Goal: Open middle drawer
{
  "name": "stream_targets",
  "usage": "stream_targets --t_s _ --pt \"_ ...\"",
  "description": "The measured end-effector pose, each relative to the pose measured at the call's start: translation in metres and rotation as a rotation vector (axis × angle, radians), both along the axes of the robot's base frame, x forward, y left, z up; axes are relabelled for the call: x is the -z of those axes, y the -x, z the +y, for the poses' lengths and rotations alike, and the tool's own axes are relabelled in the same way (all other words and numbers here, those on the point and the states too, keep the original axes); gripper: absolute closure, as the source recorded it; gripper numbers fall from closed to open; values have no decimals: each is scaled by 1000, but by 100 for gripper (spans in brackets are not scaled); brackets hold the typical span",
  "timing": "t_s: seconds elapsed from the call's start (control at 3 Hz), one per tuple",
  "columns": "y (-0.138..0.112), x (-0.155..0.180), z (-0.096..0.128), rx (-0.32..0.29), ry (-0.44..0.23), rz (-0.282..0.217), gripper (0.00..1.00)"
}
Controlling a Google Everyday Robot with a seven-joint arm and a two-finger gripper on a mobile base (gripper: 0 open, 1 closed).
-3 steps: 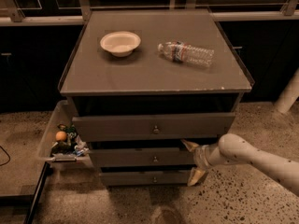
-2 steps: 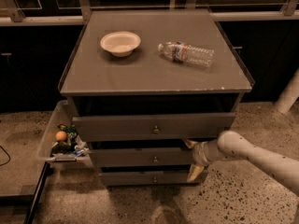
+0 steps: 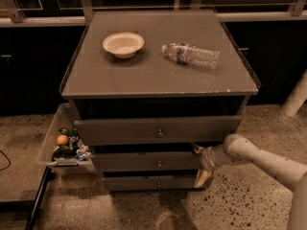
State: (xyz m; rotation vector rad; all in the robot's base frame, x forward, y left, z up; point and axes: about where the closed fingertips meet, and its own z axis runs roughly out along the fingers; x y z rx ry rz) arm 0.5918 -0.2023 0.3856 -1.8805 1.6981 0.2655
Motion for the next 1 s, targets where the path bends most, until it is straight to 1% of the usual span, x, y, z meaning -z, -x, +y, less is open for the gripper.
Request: stream_targets --t_s 0.33,0.67,1.0 --pt "1 1 -1 1 1 3 19" --pt "2 0 1 -2 -1 7 42" --pt "1 -8 1 -2 -1 7 66"
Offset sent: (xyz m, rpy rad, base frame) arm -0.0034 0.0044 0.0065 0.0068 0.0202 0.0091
